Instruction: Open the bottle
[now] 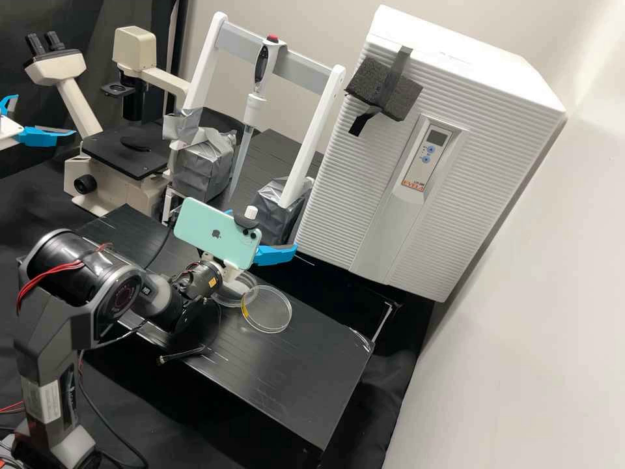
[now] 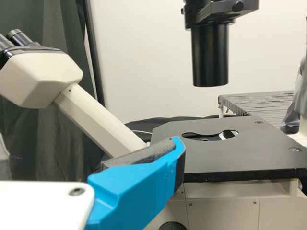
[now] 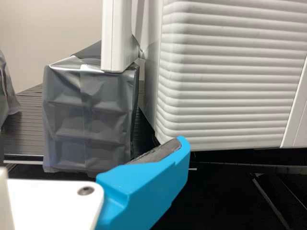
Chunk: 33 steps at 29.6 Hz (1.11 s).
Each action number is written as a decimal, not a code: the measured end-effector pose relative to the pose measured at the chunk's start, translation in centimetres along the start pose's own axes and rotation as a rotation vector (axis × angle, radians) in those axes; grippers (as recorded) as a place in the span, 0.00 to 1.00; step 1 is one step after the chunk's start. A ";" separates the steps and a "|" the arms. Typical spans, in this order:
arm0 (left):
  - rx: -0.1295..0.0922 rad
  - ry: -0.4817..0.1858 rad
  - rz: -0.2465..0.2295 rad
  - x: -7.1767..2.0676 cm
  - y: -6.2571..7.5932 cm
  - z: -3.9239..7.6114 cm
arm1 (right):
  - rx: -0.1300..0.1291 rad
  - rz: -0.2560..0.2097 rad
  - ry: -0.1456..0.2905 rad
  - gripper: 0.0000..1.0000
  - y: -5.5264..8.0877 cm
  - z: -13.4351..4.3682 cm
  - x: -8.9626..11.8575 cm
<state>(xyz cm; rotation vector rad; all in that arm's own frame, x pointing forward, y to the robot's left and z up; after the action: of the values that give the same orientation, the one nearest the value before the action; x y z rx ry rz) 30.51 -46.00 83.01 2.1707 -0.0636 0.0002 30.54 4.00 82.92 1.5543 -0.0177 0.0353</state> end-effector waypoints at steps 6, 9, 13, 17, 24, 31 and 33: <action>0.000 0.000 0.000 0.00 0.0 0.0 | 0.000 0.000 0.000 1.00 0.0 0.0 0.0; 0.000 0.000 0.000 0.00 0.0 0.0 | 0.000 0.000 0.000 1.00 0.0 0.0 0.0; -0.008 -0.021 -0.002 -0.56 -0.3 0.1 | 0.000 0.000 0.000 1.00 0.0 0.0 0.0; -0.034 -0.103 -0.007 -2.05 -0.7 0.6 | 0.000 0.000 0.000 1.00 0.0 0.0 0.0; -0.079 -0.279 -0.032 -5.55 -1.6 1.5 | 0.000 0.000 0.000 1.00 0.0 0.0 0.0; -0.122 -0.371 -0.138 -8.94 -2.8 1.6 | 0.000 0.000 0.000 1.00 0.0 0.0 0.0; -0.126 -0.385 -0.168 -9.57 -3.3 1.6 | 0.000 0.000 0.000 1.00 0.0 0.0 0.0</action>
<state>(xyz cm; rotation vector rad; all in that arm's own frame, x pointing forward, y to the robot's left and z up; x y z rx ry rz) 21.06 -45.02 79.17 2.0178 -0.0979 -0.5056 30.54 4.00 82.92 1.5543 -0.0177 0.0353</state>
